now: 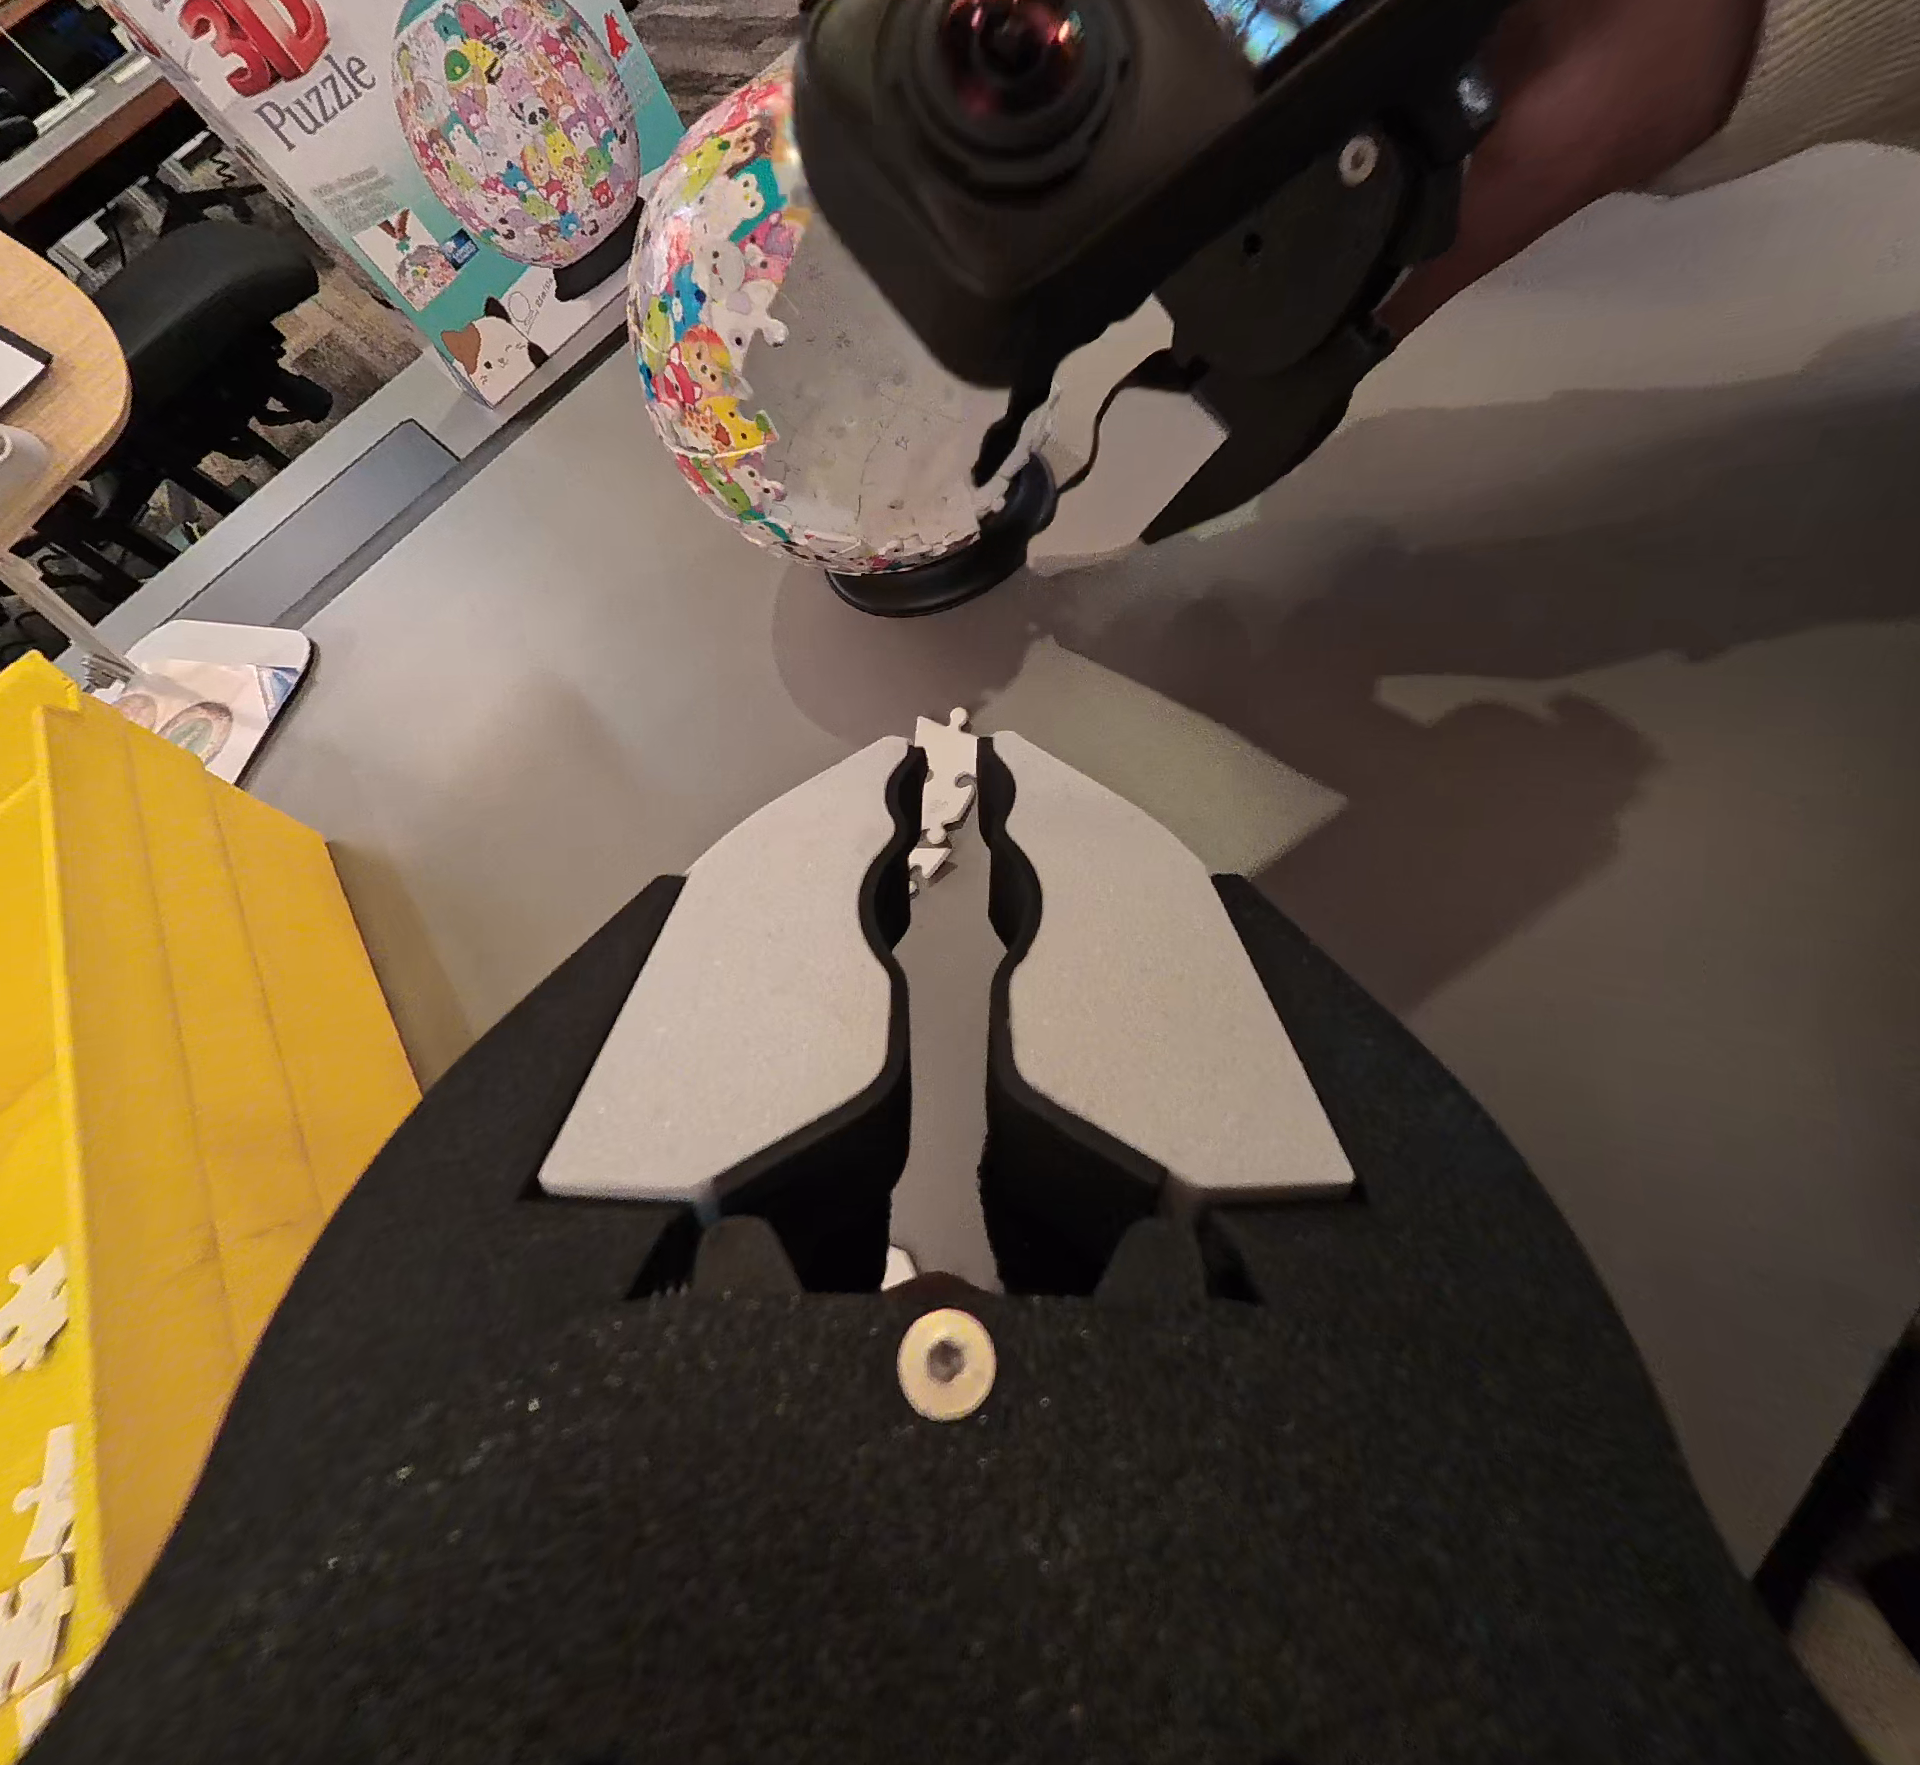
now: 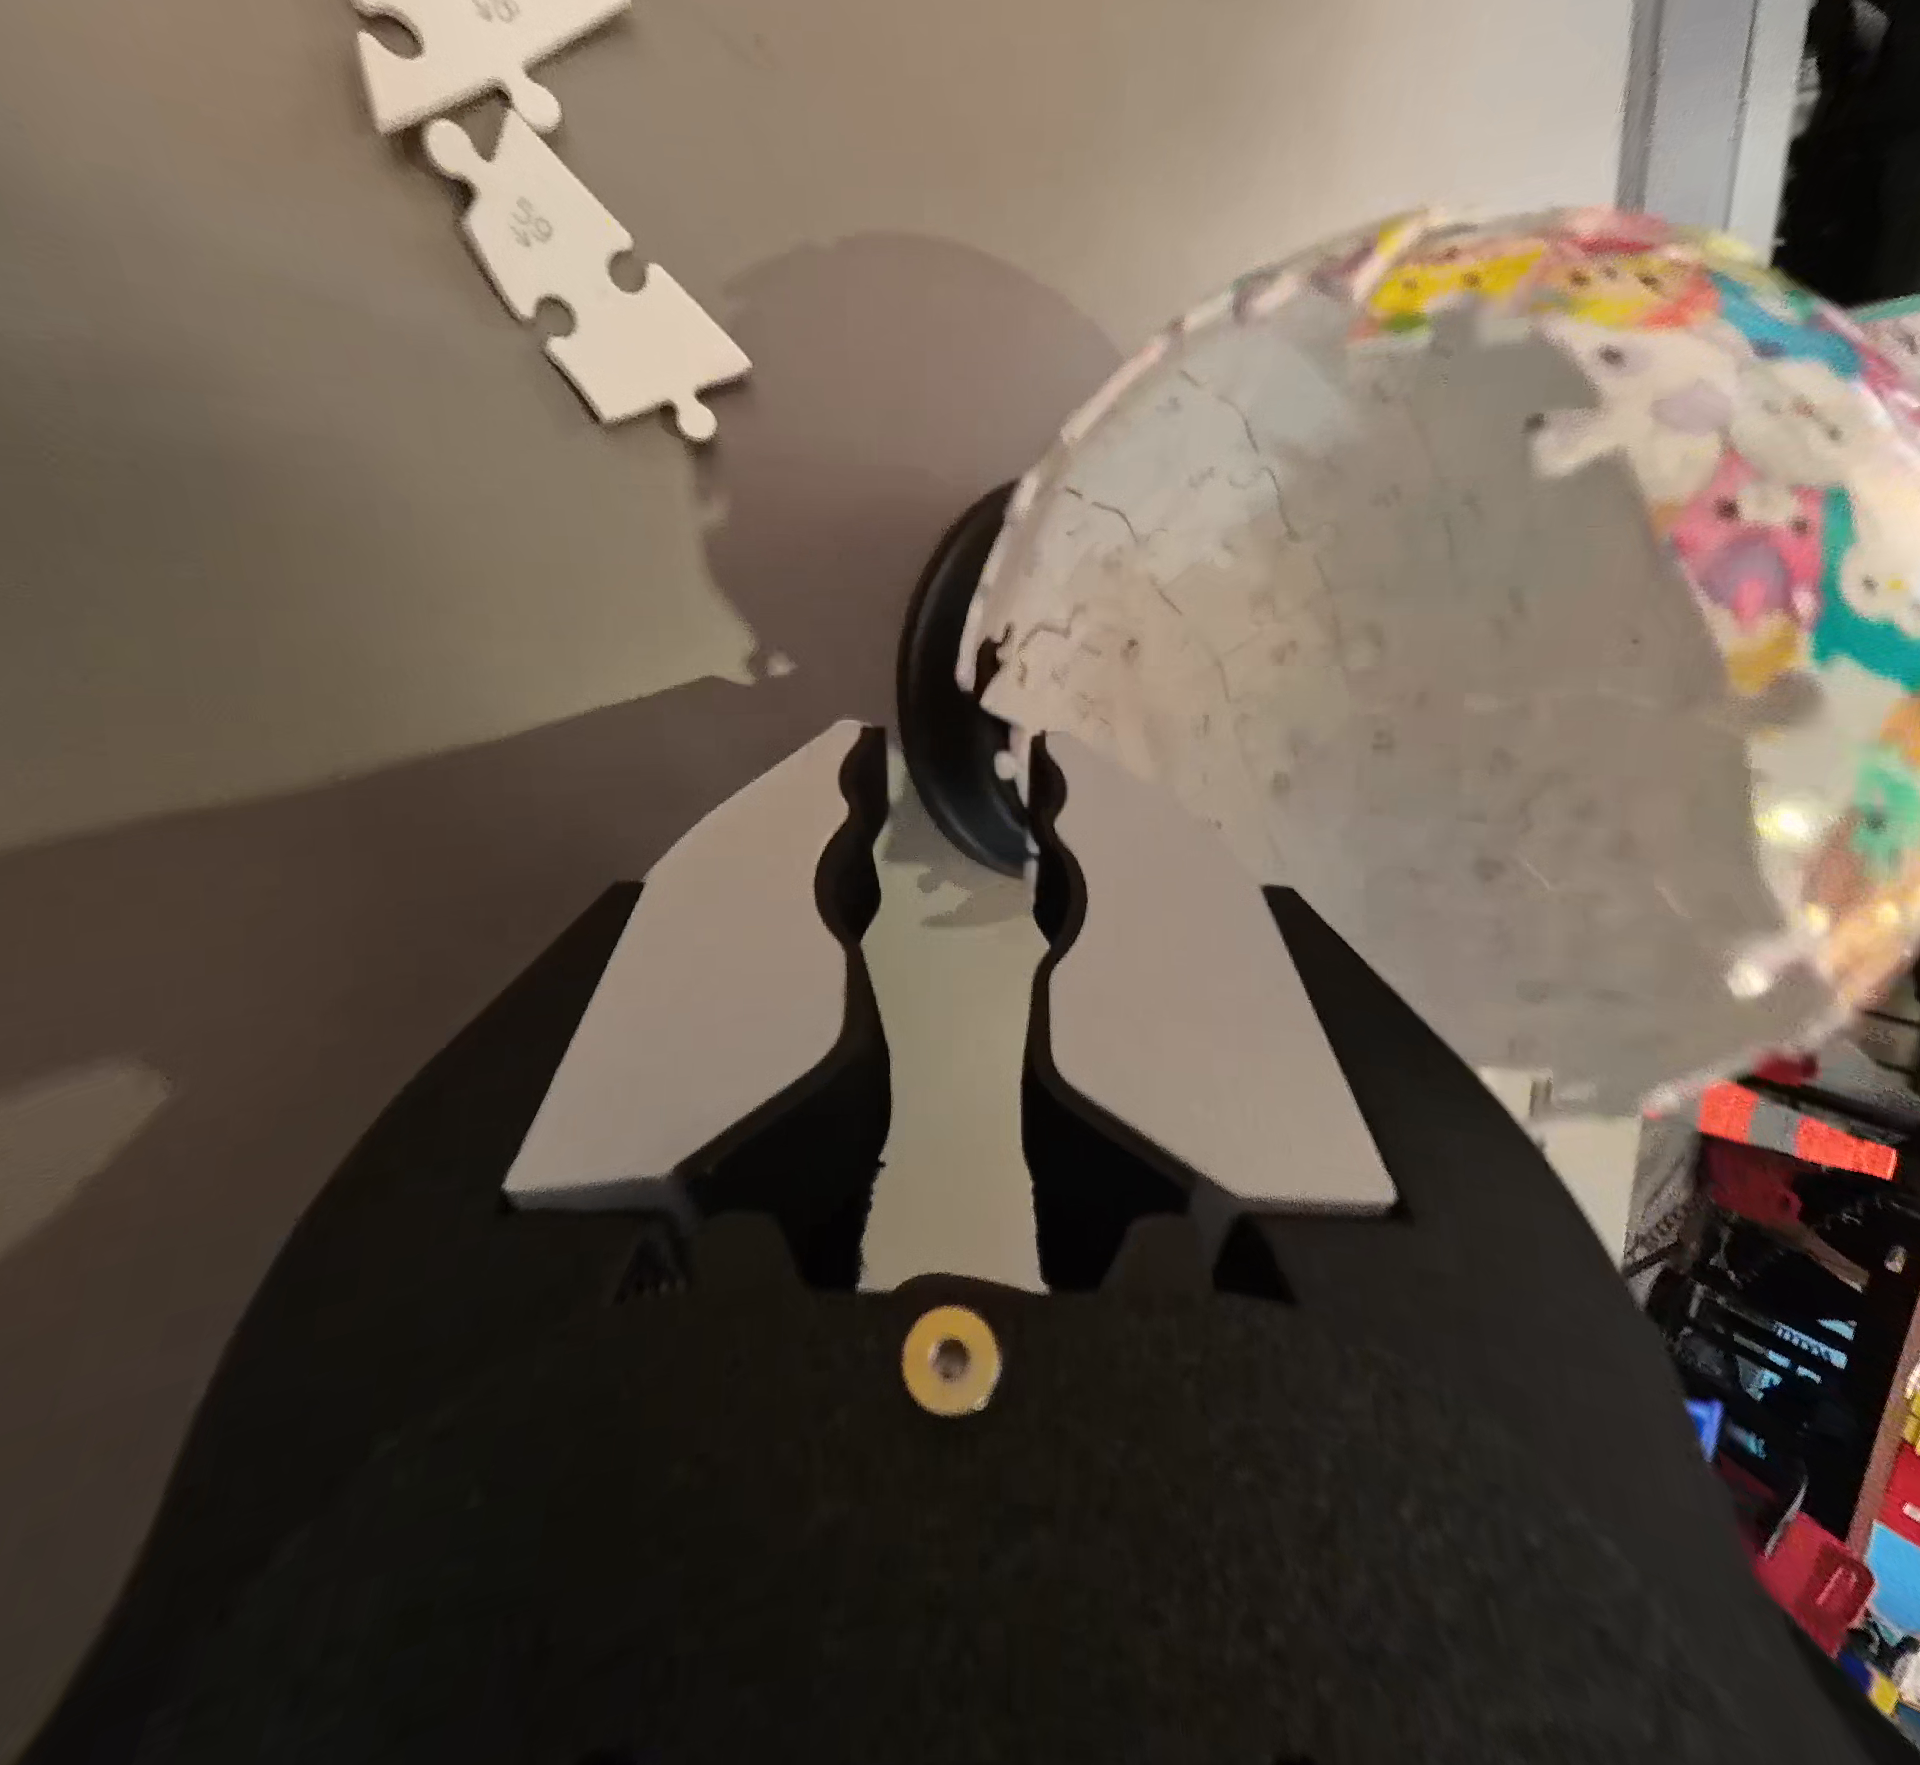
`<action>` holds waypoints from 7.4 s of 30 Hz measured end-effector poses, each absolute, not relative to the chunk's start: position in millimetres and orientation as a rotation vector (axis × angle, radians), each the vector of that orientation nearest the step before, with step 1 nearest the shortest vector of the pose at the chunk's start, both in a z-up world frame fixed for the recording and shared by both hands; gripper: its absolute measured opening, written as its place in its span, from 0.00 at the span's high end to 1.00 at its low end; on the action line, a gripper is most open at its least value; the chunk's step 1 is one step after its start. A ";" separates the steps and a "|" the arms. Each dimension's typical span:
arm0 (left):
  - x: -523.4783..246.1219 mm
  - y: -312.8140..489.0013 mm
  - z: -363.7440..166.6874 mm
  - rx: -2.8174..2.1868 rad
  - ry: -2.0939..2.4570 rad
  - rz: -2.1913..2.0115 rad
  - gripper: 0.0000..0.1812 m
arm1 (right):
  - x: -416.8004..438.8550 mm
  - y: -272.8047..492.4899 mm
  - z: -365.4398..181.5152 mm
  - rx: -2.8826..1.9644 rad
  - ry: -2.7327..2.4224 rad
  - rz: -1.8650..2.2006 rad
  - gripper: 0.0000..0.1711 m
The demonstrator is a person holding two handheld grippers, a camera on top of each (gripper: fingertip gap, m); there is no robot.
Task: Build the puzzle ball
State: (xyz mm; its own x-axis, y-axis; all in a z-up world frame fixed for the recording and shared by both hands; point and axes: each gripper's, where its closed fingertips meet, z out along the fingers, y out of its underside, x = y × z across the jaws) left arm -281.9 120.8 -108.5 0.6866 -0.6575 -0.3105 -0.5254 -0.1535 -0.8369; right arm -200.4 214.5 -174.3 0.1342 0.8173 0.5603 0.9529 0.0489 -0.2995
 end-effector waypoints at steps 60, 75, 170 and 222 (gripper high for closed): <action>-215.0 142.9 -159.1 -2.226 1.019 -0.612 0.88 | -149.1 159.3 -176.7 -1.923 -1.458 0.511 0.88; -186.4 171.4 -194.3 -2.232 1.144 -0.437 0.97 | -164.6 174.7 -193.5 -1.808 -1.680 0.585 0.94; -276.9 145.9 -130.1 -1.886 0.910 -0.302 0.89 | -190.0 194.0 -149.9 -2.507 -0.876 0.581 0.97; -235.1 158.7 -160.5 -2.195 0.856 -0.219 0.89 | -146.3 123.3 -179.0 -1.940 -1.437 0.595 0.90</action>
